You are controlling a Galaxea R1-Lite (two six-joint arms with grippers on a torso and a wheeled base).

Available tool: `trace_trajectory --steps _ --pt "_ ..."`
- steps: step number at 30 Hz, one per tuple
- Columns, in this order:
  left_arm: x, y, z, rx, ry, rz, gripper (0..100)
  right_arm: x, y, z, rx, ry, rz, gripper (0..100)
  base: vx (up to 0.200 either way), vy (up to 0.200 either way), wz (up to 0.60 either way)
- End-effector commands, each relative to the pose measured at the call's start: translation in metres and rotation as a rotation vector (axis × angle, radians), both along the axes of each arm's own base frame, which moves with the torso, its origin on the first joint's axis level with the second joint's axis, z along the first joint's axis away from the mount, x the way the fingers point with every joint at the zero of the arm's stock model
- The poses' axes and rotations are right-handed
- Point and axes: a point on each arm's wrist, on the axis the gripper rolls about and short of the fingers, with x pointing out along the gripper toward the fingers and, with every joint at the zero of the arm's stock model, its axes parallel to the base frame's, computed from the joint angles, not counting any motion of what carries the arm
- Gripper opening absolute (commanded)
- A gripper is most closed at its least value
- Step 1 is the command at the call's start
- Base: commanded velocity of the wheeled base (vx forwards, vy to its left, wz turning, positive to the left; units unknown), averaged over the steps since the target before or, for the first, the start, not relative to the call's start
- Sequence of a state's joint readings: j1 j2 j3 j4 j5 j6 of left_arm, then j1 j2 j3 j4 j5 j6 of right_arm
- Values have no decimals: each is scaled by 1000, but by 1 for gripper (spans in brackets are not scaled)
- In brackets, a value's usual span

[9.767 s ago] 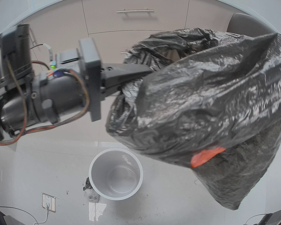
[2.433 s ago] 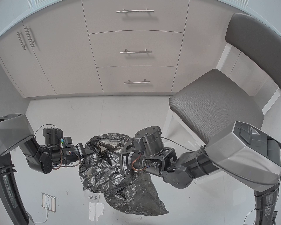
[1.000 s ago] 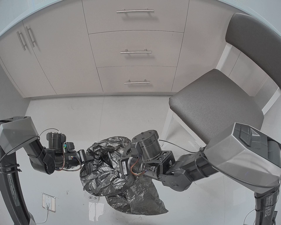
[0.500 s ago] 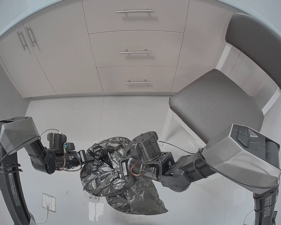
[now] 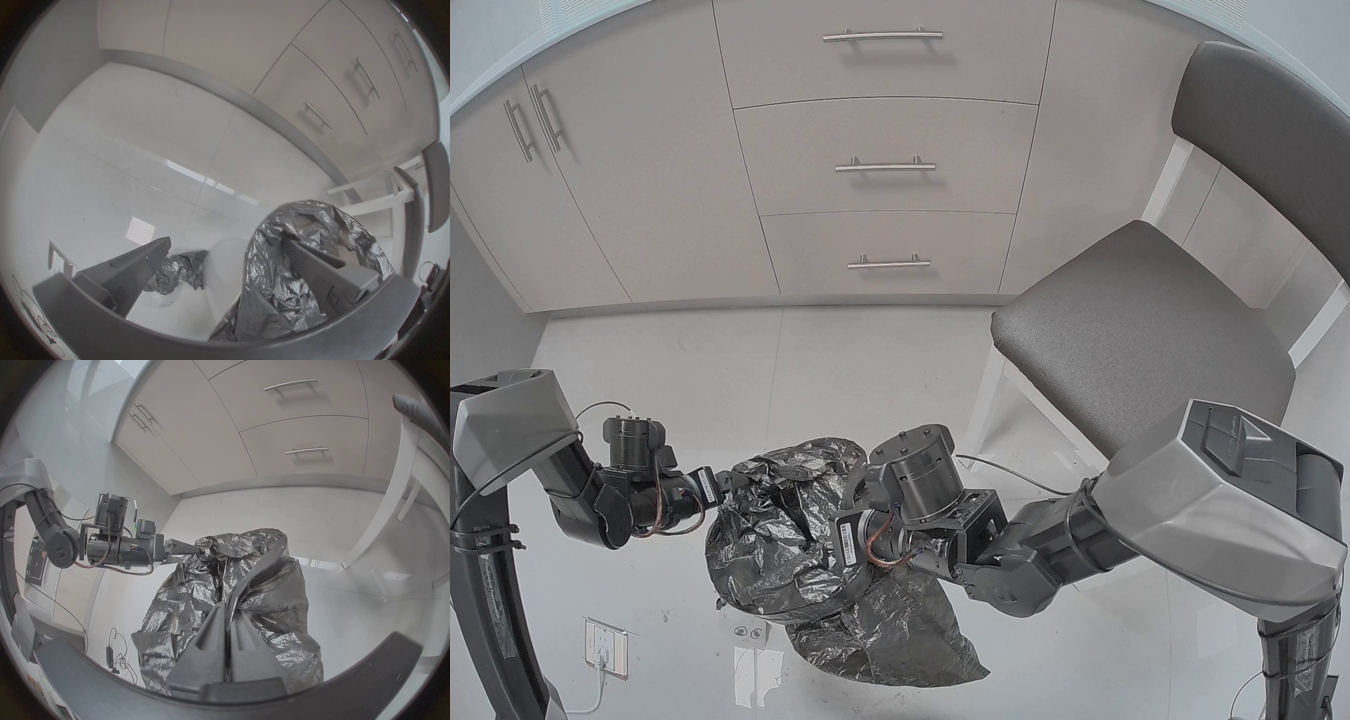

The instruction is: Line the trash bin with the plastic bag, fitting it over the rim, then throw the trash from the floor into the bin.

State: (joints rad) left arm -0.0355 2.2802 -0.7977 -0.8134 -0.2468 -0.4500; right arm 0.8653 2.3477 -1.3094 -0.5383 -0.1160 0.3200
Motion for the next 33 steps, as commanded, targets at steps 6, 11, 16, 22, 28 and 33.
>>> trace_trajectory --steps 6,11,16,22,28,33 --pt "11 -1 -14 63 4 64 100 0 0 -1 -1 1 -1 0 0 0 0" --pt "11 -1 -15 67 8 75 100 0 0 -3 -5 4 -1 0 0 0 0" --pt "2 -6 -13 72 32 59 100 0 0 -2 -5 4 -1 0 0 0 0" --pt "-37 -15 5 73 69 14 100 -2 -1 -3 -8 7 1 0 0 0 0" --pt "-65 -25 37 65 18 -27 100 -5 1 -3 -6 5 8 0 0 0 0" --pt "-79 -26 63 20 -64 -148 100 -5 1 -3 -7 4 10 0 0 0 0"
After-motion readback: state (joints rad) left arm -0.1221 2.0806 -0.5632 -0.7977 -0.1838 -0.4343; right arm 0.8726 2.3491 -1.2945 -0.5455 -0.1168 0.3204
